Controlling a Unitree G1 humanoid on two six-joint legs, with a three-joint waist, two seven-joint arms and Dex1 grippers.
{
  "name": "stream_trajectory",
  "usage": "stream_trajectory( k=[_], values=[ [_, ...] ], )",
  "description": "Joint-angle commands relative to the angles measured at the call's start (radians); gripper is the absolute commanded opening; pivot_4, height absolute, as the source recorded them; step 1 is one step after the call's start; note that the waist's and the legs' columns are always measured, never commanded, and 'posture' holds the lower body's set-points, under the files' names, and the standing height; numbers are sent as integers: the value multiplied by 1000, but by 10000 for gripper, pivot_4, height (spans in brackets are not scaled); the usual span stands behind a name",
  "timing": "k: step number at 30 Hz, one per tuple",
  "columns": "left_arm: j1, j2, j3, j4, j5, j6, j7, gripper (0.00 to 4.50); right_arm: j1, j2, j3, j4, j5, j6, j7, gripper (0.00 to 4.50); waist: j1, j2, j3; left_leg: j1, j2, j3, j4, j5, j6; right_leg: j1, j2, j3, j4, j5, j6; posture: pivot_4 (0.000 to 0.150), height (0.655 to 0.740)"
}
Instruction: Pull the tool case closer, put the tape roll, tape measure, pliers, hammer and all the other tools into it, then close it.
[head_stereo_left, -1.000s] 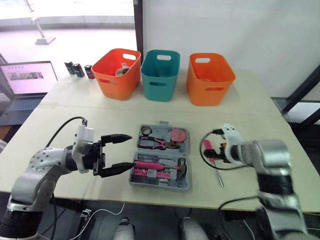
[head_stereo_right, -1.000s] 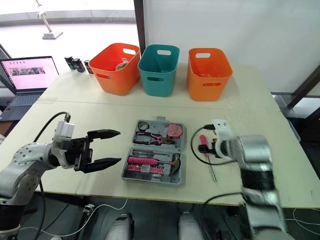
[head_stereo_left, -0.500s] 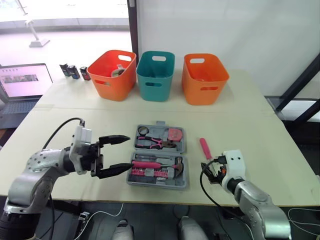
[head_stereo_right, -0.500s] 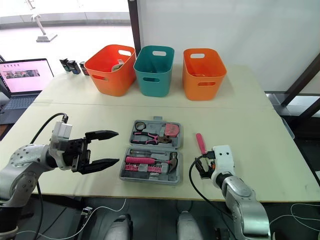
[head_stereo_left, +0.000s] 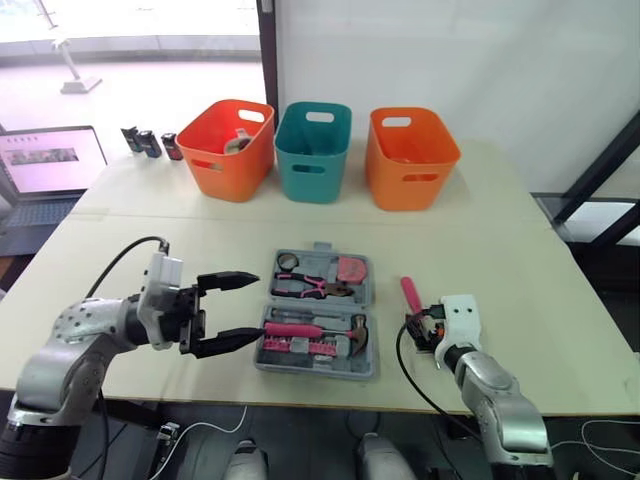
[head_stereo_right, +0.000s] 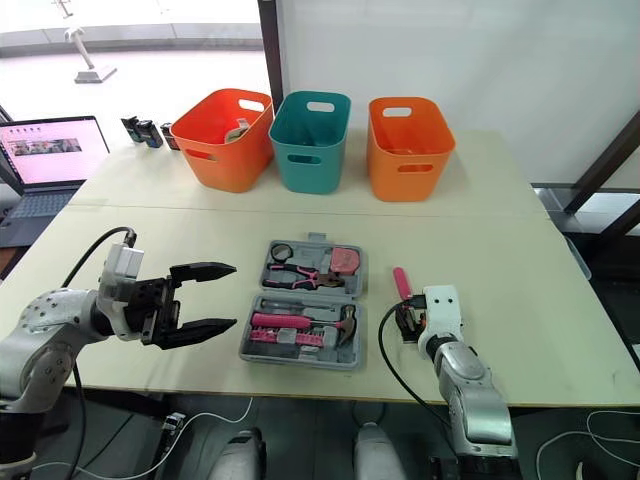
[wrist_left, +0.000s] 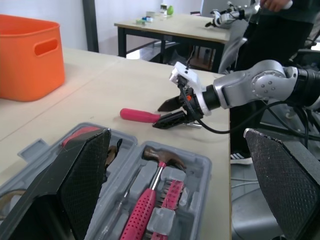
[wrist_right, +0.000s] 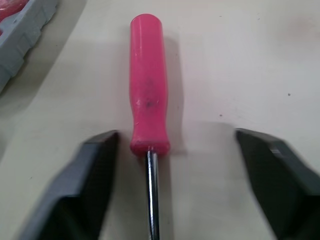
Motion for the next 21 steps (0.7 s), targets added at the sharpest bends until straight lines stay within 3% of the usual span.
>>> stream_trajectory(
  k=[1, 4, 9, 14, 21],
  values=[
    [-13, 10, 23, -7, -6, -16, -8, 45000, 2, -5, 2, 23, -1, 1, -6, 16648, 1, 0, 0, 0, 0, 0, 0, 0, 0, 0, 0, 0, 0, 0, 0, 1500, 7400],
    [-12, 10, 24, -6, -5, -17, -9, 45000, -2, -12, 7, 15, -2, -13, -2, 3750, 3, 0, 0, 0, 0, 0, 0, 0, 0, 0, 0, 0, 0, 0, 0, 1500, 7400],
    [-14, 10, 26, 6, 1, -21, -12, 45000, -27, -80, 33, -28, -23, -29, 33, 3812, 3, 0, 0, 0, 0, 0, 0, 0, 0, 0, 0, 0, 0, 0, 0, 1500, 7400],
    [-6, 19, 38, 32, 11, -30, -14, 45000, -109, -234, 72, -181, -9, 57, 149, 3812, 3, 1, 1, 0, 0, 0, 0, 0, 0, -1, 0, 0, 0, 0, 0, 1500, 7400],
    [31, 60, 82, 81, 6, -44, -62, 45000, -359, -533, 189, -515, 327, 509, 520, 3812, 4, 1, 1, 0, 0, 0, -2, 0, 0, -2, 0, 0, 0, 0, 1, 1500, 7400]
  ],
)
